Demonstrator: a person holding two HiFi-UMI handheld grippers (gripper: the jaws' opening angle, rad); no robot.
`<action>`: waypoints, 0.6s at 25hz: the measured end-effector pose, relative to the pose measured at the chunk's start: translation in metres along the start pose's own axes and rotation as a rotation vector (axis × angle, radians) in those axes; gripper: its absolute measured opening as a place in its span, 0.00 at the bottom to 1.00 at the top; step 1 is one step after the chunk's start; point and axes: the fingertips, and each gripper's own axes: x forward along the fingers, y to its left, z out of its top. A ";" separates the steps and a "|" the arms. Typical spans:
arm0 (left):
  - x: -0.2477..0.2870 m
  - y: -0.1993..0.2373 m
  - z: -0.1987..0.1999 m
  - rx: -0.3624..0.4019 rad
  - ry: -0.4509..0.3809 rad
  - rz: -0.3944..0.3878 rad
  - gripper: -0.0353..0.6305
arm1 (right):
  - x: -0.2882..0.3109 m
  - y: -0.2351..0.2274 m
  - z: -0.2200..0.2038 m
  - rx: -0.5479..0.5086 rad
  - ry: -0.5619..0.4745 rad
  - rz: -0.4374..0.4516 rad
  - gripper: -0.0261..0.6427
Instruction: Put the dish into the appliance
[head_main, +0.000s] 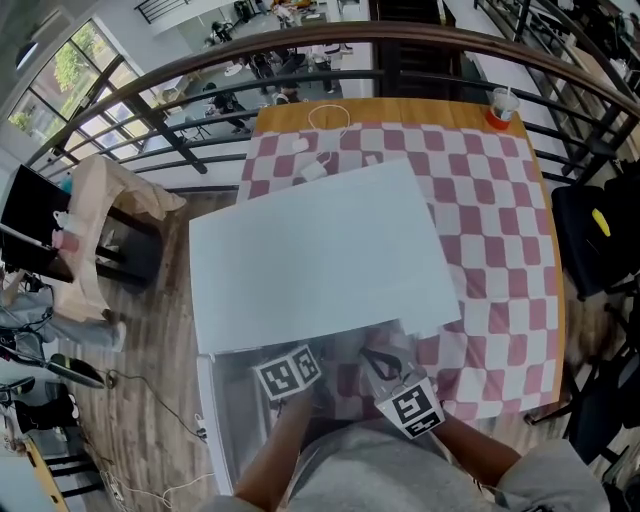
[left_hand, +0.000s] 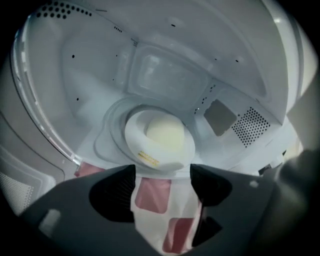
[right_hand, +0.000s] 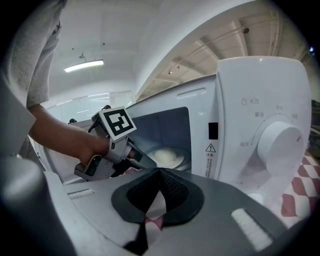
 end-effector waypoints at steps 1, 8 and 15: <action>0.000 0.002 0.001 0.010 -0.014 0.017 0.57 | 0.000 -0.001 -0.001 0.003 0.000 -0.003 0.04; -0.007 -0.005 0.017 0.243 -0.192 0.118 0.57 | -0.001 -0.009 -0.005 0.017 0.004 -0.027 0.04; 0.002 -0.002 0.016 0.240 -0.196 0.134 0.57 | -0.002 -0.010 -0.005 0.019 0.005 -0.034 0.04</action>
